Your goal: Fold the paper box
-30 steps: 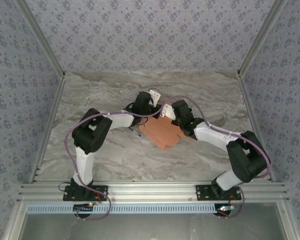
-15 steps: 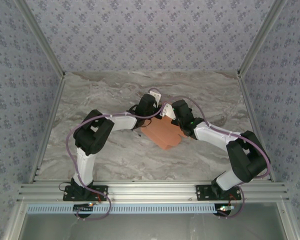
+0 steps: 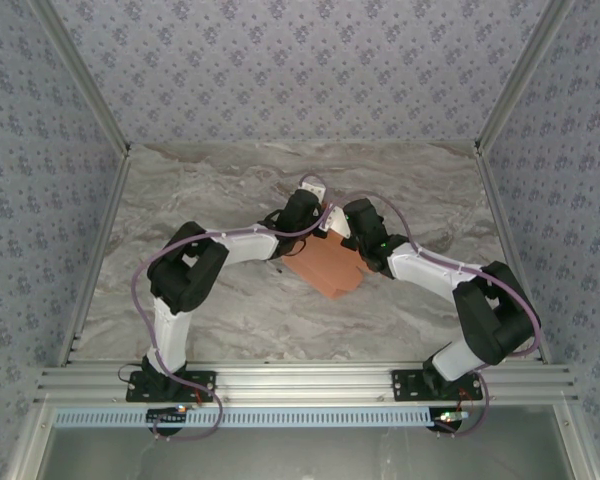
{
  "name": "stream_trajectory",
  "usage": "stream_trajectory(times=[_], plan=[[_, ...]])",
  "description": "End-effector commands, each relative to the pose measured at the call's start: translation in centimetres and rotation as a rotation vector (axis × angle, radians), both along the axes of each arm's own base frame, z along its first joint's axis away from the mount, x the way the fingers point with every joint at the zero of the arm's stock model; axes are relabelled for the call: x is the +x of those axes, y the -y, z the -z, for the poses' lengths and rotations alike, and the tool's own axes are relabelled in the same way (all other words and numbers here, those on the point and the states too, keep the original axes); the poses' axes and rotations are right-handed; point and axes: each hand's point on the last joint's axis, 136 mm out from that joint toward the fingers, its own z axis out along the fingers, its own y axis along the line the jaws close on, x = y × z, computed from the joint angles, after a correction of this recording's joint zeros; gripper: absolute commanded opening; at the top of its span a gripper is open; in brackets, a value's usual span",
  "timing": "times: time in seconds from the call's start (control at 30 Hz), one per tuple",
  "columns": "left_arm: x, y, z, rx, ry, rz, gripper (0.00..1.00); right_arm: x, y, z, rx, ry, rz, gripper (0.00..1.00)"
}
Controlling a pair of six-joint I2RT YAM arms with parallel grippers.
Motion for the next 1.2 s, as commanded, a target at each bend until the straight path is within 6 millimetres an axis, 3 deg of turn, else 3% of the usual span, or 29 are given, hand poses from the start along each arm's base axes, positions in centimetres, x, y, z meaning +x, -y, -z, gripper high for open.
stream_trajectory(times=[0.0, 0.23, 0.63, 1.17], plan=[[5.1, -5.5, -3.7, -0.001, 0.147, -0.257, 0.16, -2.9, -1.8, 1.8, -0.021, -0.117, -0.104, 0.0], [3.6, -3.0, -4.4, -0.044, 0.158, -0.003, 0.35, -2.4, -0.5, 1.1, -0.034, -0.102, -0.069, 0.0], [-0.1, -3.0, -2.1, 0.014, 0.04, 0.226, 0.53, -1.8, 0.1, 0.6, -0.042, -0.105, -0.051, 0.0], [-3.7, -3.7, -0.4, 0.053, -0.064, 0.321, 0.64, -1.5, 0.3, 0.3, -0.054, -0.102, -0.042, 0.0]])
